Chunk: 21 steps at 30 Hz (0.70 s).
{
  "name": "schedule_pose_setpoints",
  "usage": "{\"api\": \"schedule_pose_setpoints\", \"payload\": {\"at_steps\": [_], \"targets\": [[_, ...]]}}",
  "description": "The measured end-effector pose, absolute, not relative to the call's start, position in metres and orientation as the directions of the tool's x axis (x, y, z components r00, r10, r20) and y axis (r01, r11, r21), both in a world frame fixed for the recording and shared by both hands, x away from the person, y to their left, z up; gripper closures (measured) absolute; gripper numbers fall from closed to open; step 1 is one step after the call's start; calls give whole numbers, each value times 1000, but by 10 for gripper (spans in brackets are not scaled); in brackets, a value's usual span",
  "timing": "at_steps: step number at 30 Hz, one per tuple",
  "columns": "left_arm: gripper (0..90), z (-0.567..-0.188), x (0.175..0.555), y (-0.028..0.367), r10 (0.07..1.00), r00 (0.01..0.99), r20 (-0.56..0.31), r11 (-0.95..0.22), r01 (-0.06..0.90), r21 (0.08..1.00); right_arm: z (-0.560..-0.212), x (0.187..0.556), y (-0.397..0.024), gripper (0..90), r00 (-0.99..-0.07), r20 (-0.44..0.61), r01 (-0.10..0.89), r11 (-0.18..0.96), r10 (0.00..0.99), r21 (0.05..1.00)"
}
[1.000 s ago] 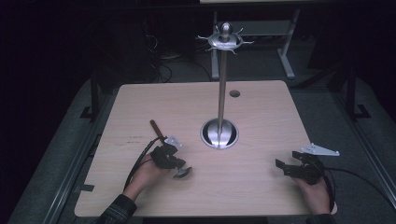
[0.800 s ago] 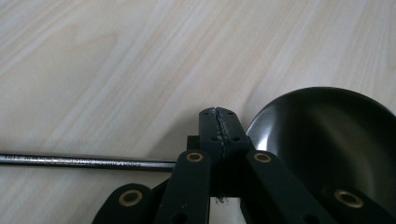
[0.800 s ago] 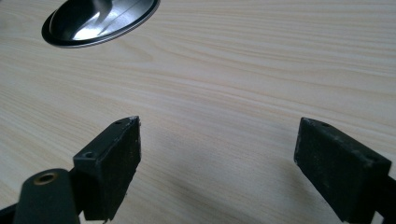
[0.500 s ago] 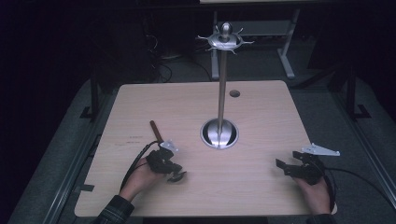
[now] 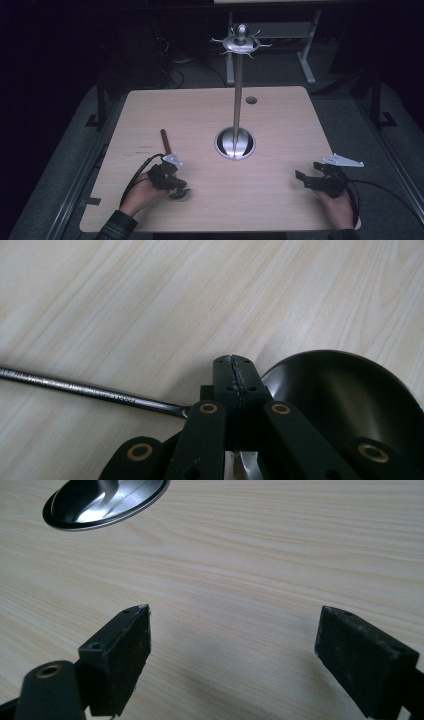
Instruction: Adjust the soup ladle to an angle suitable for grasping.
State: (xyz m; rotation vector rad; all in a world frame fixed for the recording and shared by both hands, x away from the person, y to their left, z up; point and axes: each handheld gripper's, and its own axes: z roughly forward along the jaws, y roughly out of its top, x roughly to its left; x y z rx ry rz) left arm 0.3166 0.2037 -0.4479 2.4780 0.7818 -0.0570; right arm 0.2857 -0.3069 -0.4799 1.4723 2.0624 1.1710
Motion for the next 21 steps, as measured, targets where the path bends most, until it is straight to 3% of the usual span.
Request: {"api": "schedule_pose_setpoints", "payload": {"at_steps": [21], "targets": [[900,-446,301,240,559,806,-195,-667,576,472,-480,286,-307,145,-398,174,614,121,901,780]]}}
